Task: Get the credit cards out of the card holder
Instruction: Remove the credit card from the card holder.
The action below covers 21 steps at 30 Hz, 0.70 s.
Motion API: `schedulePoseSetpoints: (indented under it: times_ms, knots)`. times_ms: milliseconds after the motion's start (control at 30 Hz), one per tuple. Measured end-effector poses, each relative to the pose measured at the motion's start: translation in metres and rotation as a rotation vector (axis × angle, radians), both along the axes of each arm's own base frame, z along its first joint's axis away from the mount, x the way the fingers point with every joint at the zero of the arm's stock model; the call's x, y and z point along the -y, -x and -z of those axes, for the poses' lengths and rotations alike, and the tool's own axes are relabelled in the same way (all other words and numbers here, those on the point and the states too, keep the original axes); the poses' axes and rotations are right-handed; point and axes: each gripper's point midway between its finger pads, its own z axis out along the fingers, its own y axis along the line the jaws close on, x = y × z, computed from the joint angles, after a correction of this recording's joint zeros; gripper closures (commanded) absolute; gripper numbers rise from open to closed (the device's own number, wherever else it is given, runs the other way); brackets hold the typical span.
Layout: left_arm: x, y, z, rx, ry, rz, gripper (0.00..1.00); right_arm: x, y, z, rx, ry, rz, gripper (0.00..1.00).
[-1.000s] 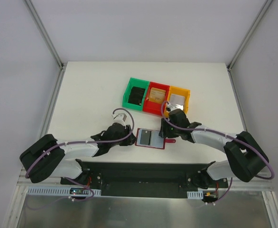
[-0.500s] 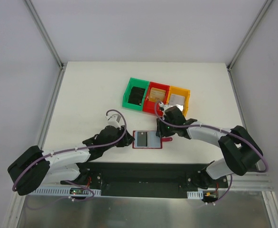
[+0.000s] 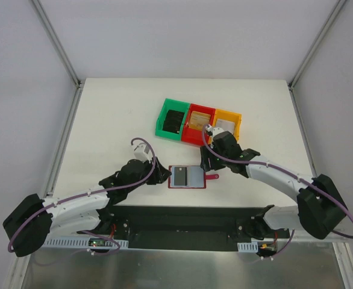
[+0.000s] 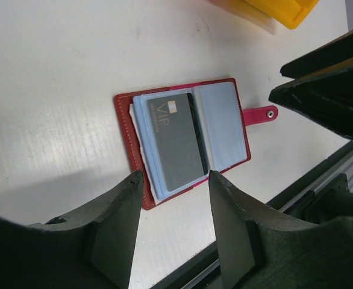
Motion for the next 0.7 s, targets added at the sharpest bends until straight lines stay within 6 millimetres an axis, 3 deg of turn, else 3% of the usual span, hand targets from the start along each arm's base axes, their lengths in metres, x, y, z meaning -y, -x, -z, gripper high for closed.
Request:
schedulePoseSetpoints:
  times_ms: [133,267,500,700]
  knots:
    - [0.015,0.003,0.005,-0.022,0.023,0.073,0.57,-0.011,-0.002,-0.029,0.082,-0.056,-0.012,0.34]
    - [0.031,0.005,0.016,-0.07,0.028,0.141,0.62,-0.036,0.003,-0.048,0.099,-0.204,-0.041,0.37]
    - [0.041,0.001,0.021,-0.085,0.029,0.16,0.68,-0.059,0.011,-0.037,-0.017,-0.298,-0.052,0.5]
    - [0.043,-0.001,0.032,-0.104,0.011,0.159,0.73,-0.067,0.012,-0.03,-0.046,-0.351,-0.028,0.55]
